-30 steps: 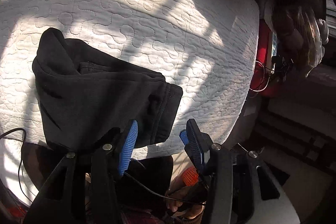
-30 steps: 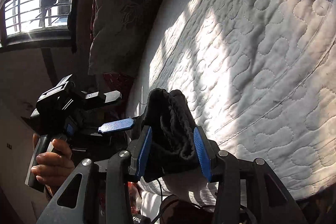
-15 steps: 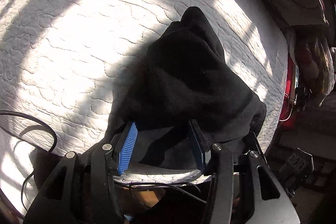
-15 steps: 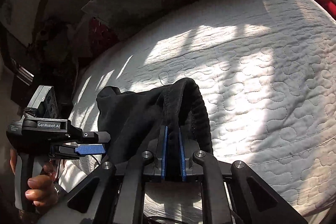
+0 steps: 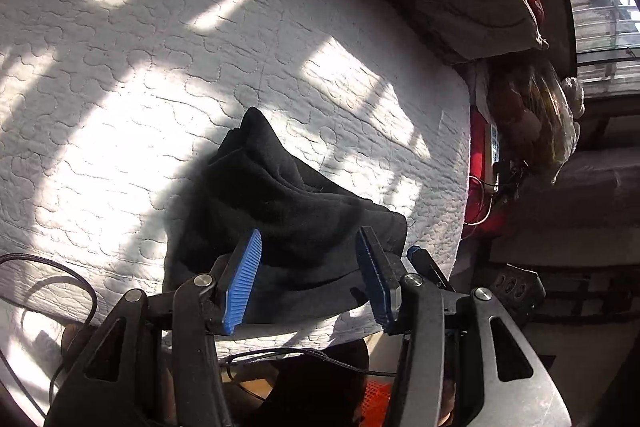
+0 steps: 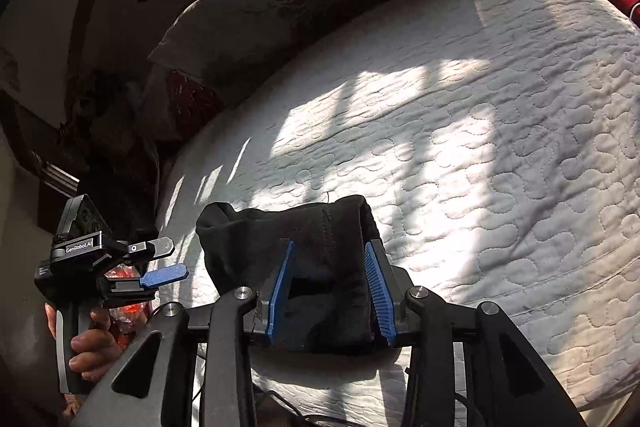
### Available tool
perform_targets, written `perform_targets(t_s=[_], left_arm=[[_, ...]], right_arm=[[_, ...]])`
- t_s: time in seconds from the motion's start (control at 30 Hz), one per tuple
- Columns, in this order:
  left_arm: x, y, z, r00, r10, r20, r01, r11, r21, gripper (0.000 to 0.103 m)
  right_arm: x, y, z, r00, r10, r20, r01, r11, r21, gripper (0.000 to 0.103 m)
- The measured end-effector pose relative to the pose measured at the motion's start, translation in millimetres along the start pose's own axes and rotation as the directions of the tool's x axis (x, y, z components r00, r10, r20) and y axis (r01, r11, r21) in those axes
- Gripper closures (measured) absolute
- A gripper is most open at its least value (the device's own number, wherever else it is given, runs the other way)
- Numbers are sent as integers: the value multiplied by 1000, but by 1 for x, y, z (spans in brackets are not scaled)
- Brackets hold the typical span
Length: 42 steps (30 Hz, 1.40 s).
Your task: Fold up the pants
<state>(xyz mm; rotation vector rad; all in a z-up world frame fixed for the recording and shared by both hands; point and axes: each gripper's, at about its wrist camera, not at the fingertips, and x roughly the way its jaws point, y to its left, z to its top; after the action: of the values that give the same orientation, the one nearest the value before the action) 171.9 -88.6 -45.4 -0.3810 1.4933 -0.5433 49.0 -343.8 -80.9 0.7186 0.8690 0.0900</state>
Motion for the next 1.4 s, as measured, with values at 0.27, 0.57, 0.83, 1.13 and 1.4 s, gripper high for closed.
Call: perform_targets(t_s=[0.27, 0.57, 0.83, 1.13, 1.4], left_arm=[[65, -3, 44, 991, 115, -72, -118, 992, -36, 55], [36, 22, 32, 997, -11, -72, 7, 998, -61, 55], [23, 62, -24, 997, 64, -40, -67, 995, -73, 49], [8, 90, -37, 995, 94, 22, -92, 993, -72, 49], [30, 81, -35, 996, 91, 2, -91, 995, -35, 39]], right_arm=[[20, 31, 5, 999, 38, 27, -35, 995, -91, 64], [50, 14, 17, 999, -22, -49, 18, 997, -73, 69], [19, 14, -27, 997, 18, -80, -27, 993, -115, 60], [-4, -3, -22, 1000, 8, -17, -9, 1000, -20, 36], [20, -32, -20, 996, 29, -81, -21, 994, 106, 36]])
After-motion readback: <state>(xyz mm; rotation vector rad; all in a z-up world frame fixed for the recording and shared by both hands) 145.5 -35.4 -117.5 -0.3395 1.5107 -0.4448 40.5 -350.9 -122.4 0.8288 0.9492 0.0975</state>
